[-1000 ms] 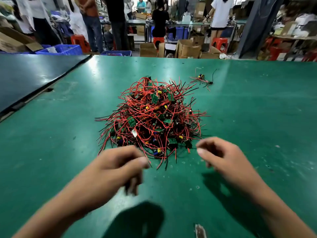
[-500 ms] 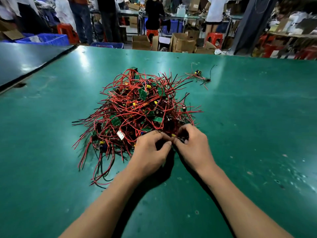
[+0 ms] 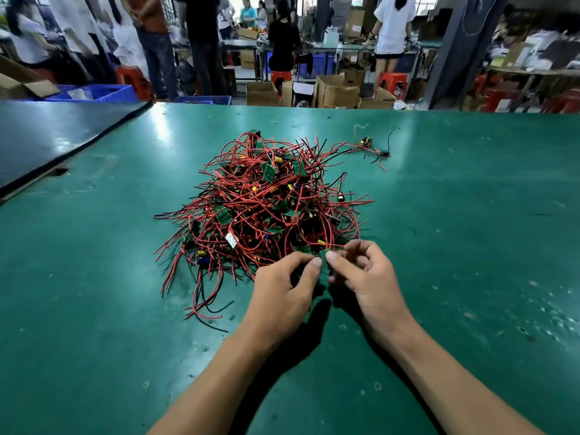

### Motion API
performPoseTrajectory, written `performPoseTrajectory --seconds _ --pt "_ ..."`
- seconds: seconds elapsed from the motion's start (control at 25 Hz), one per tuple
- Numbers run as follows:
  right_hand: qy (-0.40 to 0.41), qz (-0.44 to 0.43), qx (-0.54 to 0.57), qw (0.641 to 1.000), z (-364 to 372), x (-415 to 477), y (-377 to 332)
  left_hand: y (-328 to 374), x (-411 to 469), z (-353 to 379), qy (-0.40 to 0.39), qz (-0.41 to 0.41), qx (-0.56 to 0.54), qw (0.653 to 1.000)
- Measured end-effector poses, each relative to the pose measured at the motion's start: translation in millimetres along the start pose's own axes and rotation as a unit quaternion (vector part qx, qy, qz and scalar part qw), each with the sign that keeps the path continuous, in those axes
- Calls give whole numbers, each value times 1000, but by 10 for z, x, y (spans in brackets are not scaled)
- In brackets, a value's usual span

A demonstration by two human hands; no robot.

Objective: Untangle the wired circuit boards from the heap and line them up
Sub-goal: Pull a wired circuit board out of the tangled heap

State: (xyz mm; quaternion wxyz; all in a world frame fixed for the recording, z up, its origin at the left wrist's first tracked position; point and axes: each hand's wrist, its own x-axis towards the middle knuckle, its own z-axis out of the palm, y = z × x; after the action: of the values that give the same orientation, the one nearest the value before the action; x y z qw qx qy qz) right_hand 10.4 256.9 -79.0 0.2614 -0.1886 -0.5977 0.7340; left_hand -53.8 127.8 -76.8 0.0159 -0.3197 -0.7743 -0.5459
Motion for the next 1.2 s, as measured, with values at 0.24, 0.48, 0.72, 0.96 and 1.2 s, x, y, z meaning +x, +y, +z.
performPoseTrajectory --seconds 0.24,0.48,0.72,0.96,1.2 --pt "-99 -20 -33 994 -63 -76 -25 6 65 -55 -37 -72 -117 990" --pt "-13 29 44 998 -37 -16 -46 137 59 -32 -44 -159 -311 936" --pt "-120 38 60 990 -61 -31 -103 338 78 -140 -94 -141 -440 882" --pt "-209 13 78 975 -85 -38 -128 367 81 -177 -68 -153 -473 865" --pt "-119 18 53 991 -68 -54 -110 245 58 -113 -65 -186 -458 867"
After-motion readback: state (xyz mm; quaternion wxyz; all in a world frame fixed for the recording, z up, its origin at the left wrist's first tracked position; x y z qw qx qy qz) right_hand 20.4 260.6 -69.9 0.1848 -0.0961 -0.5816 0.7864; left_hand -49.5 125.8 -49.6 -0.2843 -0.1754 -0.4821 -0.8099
